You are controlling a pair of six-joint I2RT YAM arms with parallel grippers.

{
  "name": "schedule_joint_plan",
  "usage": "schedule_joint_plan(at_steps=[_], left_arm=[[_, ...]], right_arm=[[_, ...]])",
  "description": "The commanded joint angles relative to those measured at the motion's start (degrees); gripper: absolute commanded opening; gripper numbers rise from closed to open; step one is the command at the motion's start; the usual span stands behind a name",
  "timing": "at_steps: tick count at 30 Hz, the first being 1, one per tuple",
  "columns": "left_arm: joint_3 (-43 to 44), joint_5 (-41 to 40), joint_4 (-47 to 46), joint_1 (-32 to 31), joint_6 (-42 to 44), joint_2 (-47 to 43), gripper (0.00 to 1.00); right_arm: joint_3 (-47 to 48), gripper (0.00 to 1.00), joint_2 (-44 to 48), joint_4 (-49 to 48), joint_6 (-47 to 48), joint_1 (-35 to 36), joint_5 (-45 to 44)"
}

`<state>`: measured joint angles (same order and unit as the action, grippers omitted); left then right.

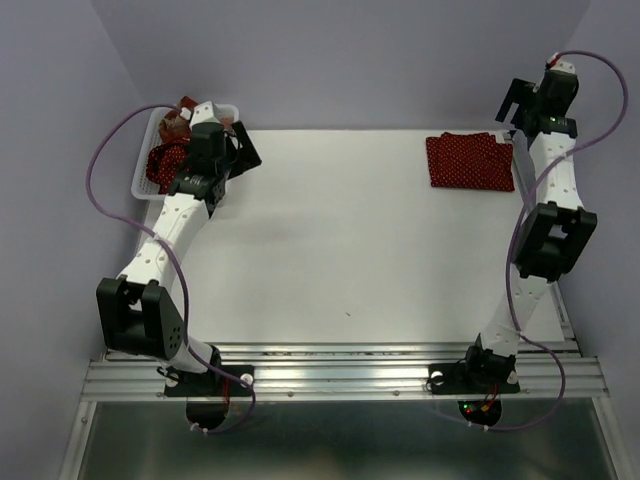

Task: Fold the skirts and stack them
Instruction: Grab the skirt from the pile

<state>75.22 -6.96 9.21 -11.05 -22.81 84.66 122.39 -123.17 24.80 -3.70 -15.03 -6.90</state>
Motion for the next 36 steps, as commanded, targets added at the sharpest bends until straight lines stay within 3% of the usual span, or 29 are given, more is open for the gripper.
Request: schedule_joint_plan(at_steps=[1, 5, 10, 14, 18, 22, 30, 34, 35, 36], left_arm=[[3.53, -1.83, 0.89, 2.51, 0.83, -2.75, 0.99], [4.76, -1.04, 1.95, 6.82, 0.05, -2.13, 0.99], [7.30, 1.24, 3.26, 14.37, -0.13, 1.46, 0.99], [10.20, 2.83, 2.58, 17.63, -0.75, 6.38, 0.99], [18.10, 9.76, 4.14, 21.68, -1.01, 16.99, 0.99], [30.04, 7.75, 9.76, 23.35, -0.31, 26.07, 0.99], [39.12, 8.37, 11.44, 23.88, -0.39, 37.76, 0.99], [40.00, 7.93, 10.83, 24.41, -0.83, 39.26, 0.75], [40.00, 7.67, 10.83, 24.50, -1.01, 39.18, 0.62], [40.00, 6.19, 10.91, 24.58, -1.27, 38.83, 0.40]], right_arm=[[-8.19, 1.00, 9.95, -1.77, -2.62, -0.53, 14.08], [-24.60, 1.00, 21.27, -5.72, -4.29, 3.85, 18.49], [-39.22, 1.00, 30.09, -9.84, -7.44, 11.76, 16.21], [-50.04, 1.00, 35.01, -14.25, -12.73, 11.77, 19.63], [-51.72, 1.00, 35.72, -11.00, -11.85, 11.77, 20.35], [-52.16, 1.00, 37.04, -8.02, -10.54, 11.77, 16.58], [-53.04, 1.00, 38.18, -7.13, -11.24, 11.77, 17.00], [-53.39, 1.00, 38.71, -6.52, -10.97, 11.77, 14.99], [-53.39, 1.00, 38.71, -6.43, -10.97, 11.77, 14.81], [-53.48, 1.00, 38.62, -6.43, -10.97, 11.77, 14.63]])
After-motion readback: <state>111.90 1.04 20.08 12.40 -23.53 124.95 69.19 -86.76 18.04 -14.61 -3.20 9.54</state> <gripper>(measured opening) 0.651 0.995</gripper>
